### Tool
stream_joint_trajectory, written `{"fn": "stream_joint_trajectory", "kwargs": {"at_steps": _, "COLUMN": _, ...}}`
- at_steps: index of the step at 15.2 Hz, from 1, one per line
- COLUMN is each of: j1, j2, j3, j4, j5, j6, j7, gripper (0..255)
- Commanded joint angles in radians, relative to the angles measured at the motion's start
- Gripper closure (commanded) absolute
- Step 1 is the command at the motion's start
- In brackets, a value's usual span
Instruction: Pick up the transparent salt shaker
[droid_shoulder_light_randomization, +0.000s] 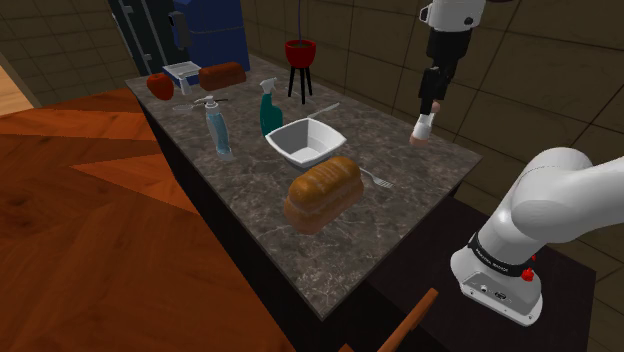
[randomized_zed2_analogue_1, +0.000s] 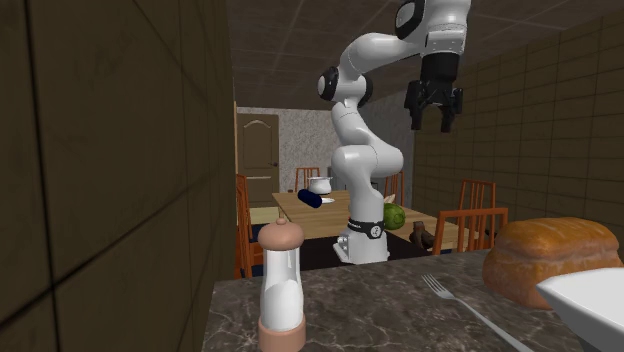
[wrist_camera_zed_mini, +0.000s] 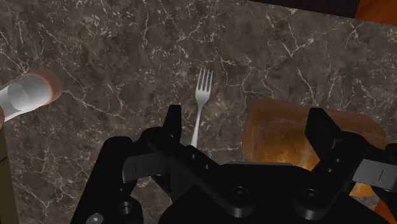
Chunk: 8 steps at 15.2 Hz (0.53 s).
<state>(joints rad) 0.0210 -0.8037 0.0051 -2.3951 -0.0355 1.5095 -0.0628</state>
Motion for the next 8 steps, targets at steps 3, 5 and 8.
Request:
{"fn": "stream_joint_trajectory", "kwargs": {"at_steps": 3, "j1": -0.016, "j2": 0.013, "j3": -0.049, "j4": -0.012, "j5": -0.027, "j6": 0.036, "j7": -0.049, "gripper": 0}}
{"fn": "stream_joint_trajectory", "kwargs": {"at_steps": 5, "j1": -0.031, "j2": 0.032, "j3": -0.099, "j4": -0.018, "j5": -0.053, "j6": 0.074, "j7": -0.097, "gripper": 0}}
{"fn": "stream_joint_trajectory", "kwargs": {"at_steps": 8, "j1": -0.052, "j2": 0.072, "j3": -0.173, "j4": -0.018, "j5": -0.085, "j6": 0.132, "j7": -0.169, "gripper": 0}}
